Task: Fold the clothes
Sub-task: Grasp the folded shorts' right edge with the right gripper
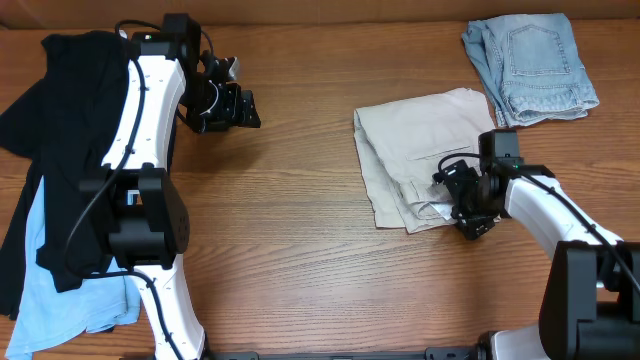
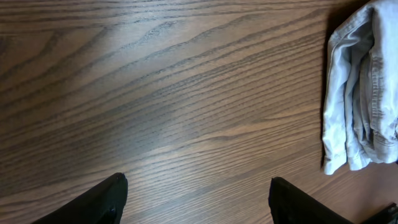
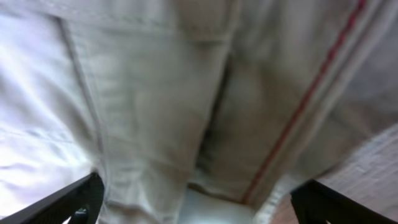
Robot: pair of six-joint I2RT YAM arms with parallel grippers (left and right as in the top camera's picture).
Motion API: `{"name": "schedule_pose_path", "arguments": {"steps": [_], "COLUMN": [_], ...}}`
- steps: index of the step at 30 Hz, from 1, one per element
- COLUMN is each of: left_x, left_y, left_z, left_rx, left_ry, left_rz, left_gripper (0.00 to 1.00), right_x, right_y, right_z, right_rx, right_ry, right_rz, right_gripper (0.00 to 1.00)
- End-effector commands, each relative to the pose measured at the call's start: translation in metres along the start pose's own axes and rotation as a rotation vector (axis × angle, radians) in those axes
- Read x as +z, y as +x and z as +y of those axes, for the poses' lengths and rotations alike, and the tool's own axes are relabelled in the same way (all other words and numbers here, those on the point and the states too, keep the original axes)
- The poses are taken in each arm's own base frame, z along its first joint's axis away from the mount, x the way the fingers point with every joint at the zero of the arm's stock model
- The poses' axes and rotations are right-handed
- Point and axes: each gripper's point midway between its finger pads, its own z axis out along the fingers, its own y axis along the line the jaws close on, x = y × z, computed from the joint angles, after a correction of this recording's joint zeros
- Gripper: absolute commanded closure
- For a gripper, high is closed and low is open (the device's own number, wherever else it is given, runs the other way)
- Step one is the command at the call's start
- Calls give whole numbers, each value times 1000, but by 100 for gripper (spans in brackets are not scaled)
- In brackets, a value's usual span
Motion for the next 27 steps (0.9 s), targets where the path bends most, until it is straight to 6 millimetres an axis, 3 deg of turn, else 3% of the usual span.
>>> {"name": "schedule_pose_path", "arguments": {"steps": [1,6,13,17,20,24,27], "left_x": [-6,-6,-6,-6,-6,-6,-6], "left_y": [-4,-3,-3,-3,-3,-3,-2], "left_z": [-2,-1,-1,-1,-1,-1,-1], "left_rx": [10,9,9,9,8,8,7], "left_ry": [-8,-8,-8,-8,-8,-8,-12], "left_rz": [-19,-17,-16,-16,-16,-15,-11], "left_gripper": [25,26,27,28,29,30,30], "right_x": [15,23,22,17,12,4,-3], "right_y": [0,-2,-17,-27,-35,-43,-32], "right_z": [-20,-23,4,25,42,61,82], "right_rx": [10,-2,-113,-156,-170,-199,-373], "right_ry": [41,15,-89,-172,-239,-312,-402], "right_rz": [-27,-54,-119,-173,-214,-257,-233], "right_gripper": [0,9,51,64,88,96,96]}}
